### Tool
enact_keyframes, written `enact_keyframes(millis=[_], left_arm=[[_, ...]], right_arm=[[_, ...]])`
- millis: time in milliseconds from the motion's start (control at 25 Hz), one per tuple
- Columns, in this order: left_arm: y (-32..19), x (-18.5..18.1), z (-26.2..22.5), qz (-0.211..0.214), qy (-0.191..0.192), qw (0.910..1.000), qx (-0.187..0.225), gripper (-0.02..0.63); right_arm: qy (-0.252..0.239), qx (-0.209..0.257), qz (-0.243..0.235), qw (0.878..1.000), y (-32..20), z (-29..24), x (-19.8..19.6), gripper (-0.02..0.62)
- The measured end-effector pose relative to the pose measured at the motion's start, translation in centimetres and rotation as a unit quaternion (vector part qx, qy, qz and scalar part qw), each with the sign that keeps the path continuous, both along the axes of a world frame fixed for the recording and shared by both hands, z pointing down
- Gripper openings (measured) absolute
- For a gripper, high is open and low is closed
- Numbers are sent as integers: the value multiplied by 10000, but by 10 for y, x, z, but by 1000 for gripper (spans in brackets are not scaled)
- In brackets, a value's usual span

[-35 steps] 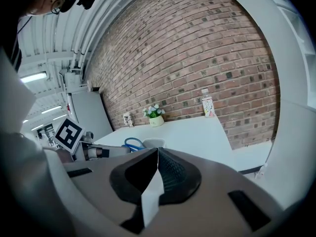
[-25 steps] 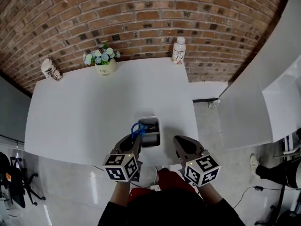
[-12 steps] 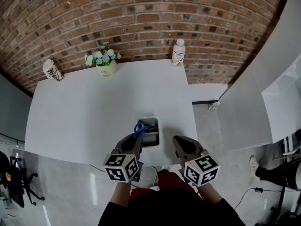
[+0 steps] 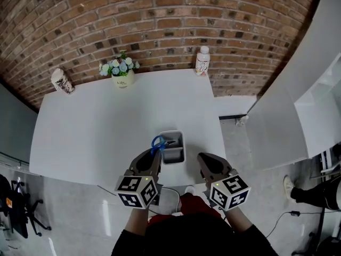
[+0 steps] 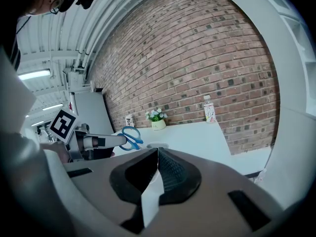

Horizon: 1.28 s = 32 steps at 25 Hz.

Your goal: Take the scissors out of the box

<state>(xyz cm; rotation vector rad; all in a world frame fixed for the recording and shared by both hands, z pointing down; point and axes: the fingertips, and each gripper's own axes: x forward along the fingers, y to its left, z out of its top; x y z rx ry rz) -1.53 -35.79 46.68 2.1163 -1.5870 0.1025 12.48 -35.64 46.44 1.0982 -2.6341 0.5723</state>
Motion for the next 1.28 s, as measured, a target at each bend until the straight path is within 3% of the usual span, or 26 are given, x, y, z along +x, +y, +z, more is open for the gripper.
enact_keyframes(millis=[1280], left_arm=[[49,-30,-74,405,285,9940,978,41]], right_arm=[[-10,760,607,9953,49,-52,-18,9]])
